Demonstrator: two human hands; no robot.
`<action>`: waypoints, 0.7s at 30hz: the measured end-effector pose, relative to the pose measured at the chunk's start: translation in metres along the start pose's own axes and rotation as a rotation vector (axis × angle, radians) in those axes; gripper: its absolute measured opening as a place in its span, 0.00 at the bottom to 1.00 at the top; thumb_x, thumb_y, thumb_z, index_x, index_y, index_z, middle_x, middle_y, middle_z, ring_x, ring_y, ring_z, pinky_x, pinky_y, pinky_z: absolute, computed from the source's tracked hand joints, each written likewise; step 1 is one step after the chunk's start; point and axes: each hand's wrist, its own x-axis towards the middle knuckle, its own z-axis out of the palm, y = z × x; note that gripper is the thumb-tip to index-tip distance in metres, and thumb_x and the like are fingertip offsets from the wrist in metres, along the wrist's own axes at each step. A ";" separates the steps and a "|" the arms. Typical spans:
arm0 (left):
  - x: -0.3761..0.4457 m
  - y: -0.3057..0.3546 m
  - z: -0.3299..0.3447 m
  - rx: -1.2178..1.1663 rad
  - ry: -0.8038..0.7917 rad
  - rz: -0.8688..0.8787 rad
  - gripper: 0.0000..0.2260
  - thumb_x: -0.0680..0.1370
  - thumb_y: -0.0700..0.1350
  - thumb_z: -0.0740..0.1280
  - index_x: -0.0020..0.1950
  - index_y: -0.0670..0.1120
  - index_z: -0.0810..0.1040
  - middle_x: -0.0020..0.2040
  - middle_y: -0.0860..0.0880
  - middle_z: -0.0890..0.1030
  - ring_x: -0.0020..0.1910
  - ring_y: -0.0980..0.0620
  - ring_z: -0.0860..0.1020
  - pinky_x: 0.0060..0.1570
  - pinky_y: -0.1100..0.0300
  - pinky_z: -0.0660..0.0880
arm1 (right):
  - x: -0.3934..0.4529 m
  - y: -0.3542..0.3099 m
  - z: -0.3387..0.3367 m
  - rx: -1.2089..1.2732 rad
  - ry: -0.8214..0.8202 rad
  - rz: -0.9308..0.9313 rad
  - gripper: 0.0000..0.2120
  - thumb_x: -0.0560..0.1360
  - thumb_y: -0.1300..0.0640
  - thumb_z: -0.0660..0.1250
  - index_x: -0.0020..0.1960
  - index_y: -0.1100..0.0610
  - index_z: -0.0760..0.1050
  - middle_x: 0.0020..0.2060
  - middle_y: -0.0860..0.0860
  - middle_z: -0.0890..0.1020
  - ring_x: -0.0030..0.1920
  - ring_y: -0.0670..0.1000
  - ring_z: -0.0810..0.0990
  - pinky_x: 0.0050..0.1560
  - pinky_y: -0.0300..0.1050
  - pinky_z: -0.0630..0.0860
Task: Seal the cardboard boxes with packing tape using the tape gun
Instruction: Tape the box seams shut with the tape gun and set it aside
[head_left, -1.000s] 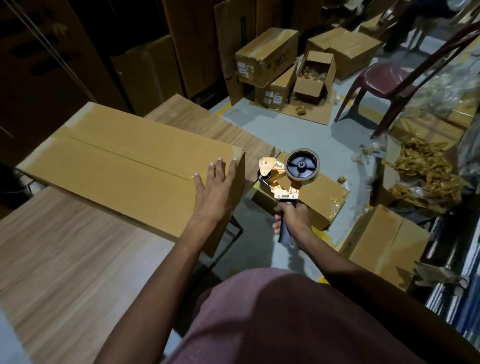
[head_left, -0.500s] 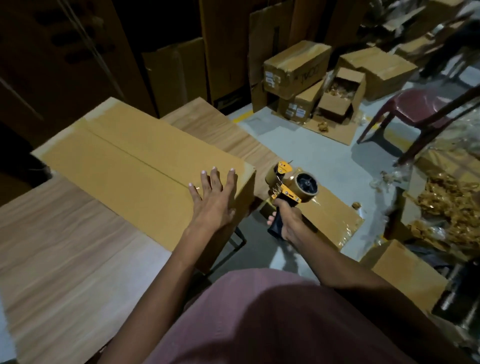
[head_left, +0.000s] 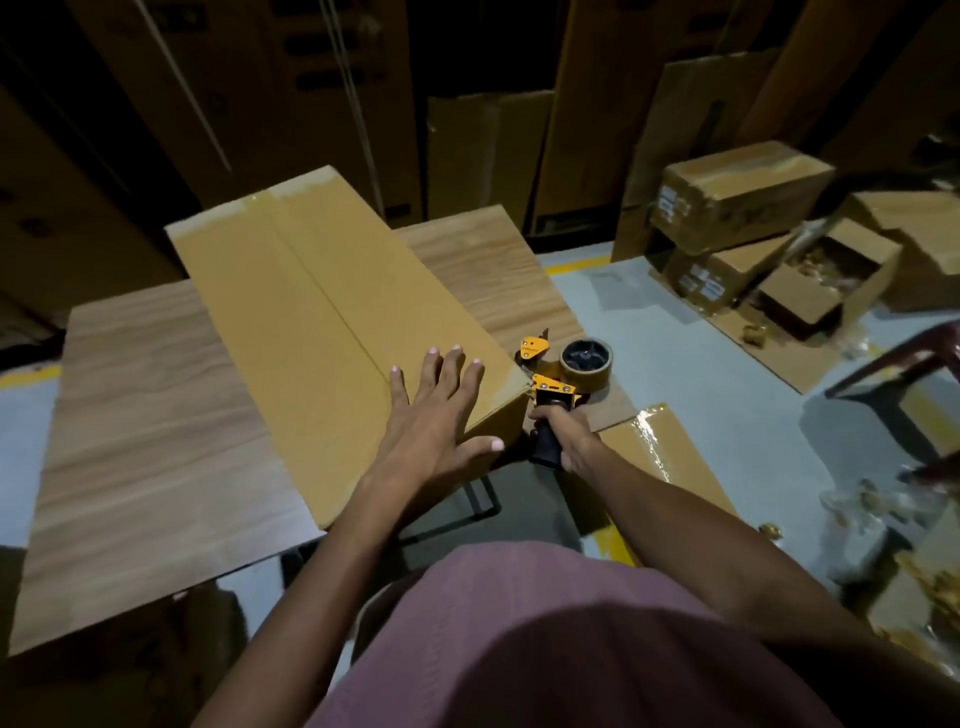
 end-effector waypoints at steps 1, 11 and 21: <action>-0.001 -0.001 0.001 -0.002 0.013 -0.004 0.46 0.76 0.72 0.58 0.83 0.49 0.40 0.83 0.45 0.39 0.81 0.42 0.36 0.74 0.31 0.38 | 0.007 0.000 -0.001 -0.025 -0.008 0.001 0.13 0.73 0.67 0.72 0.56 0.63 0.76 0.41 0.60 0.83 0.36 0.57 0.82 0.33 0.46 0.79; -0.024 -0.015 -0.001 -0.239 0.163 -0.072 0.48 0.73 0.77 0.48 0.83 0.46 0.51 0.83 0.42 0.50 0.82 0.41 0.46 0.78 0.36 0.45 | 0.099 -0.005 -0.002 -0.509 -0.019 0.013 0.40 0.58 0.39 0.77 0.64 0.59 0.73 0.61 0.58 0.80 0.59 0.62 0.79 0.60 0.59 0.80; -0.039 -0.015 0.002 -0.013 0.046 -0.139 0.42 0.80 0.63 0.63 0.83 0.47 0.45 0.83 0.41 0.48 0.81 0.38 0.46 0.77 0.37 0.43 | -0.095 -0.071 0.038 -0.603 -0.067 -0.936 0.19 0.82 0.45 0.66 0.68 0.55 0.75 0.62 0.53 0.76 0.62 0.51 0.75 0.66 0.55 0.72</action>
